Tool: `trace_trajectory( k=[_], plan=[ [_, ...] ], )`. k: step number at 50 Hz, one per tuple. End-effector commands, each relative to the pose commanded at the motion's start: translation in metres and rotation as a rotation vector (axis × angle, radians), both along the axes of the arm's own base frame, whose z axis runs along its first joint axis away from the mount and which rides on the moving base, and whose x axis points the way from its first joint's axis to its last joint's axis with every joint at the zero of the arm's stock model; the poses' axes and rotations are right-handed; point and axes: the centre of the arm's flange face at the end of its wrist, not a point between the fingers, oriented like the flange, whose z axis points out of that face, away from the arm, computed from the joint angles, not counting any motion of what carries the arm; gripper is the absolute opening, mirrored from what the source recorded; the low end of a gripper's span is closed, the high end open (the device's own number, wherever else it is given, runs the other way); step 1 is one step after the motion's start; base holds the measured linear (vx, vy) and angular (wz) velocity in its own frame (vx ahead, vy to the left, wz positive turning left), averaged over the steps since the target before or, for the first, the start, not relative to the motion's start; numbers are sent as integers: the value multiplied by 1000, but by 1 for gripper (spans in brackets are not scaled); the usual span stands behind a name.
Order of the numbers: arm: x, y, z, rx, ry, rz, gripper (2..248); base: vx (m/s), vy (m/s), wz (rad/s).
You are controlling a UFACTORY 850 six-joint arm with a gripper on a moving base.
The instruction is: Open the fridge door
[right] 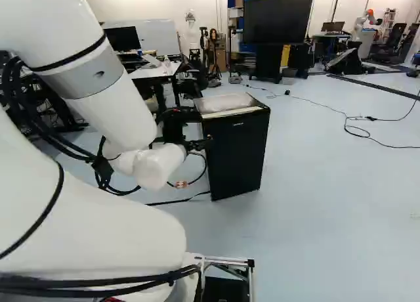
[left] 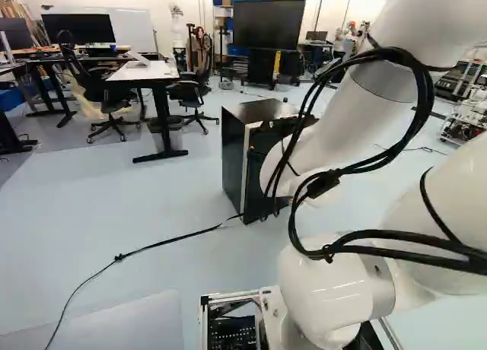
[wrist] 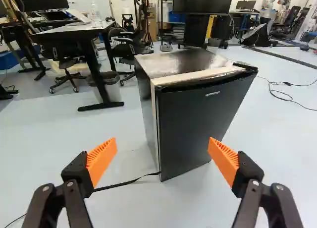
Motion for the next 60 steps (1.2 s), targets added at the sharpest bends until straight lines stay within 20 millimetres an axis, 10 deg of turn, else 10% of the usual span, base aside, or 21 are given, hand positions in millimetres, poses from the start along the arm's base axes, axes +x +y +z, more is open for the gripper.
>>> trace_trajectory(
  k=[60],
  plan=[
    [47, 22, 5, 24, 16, 16, 247, 0, 0, 0]
  ],
)
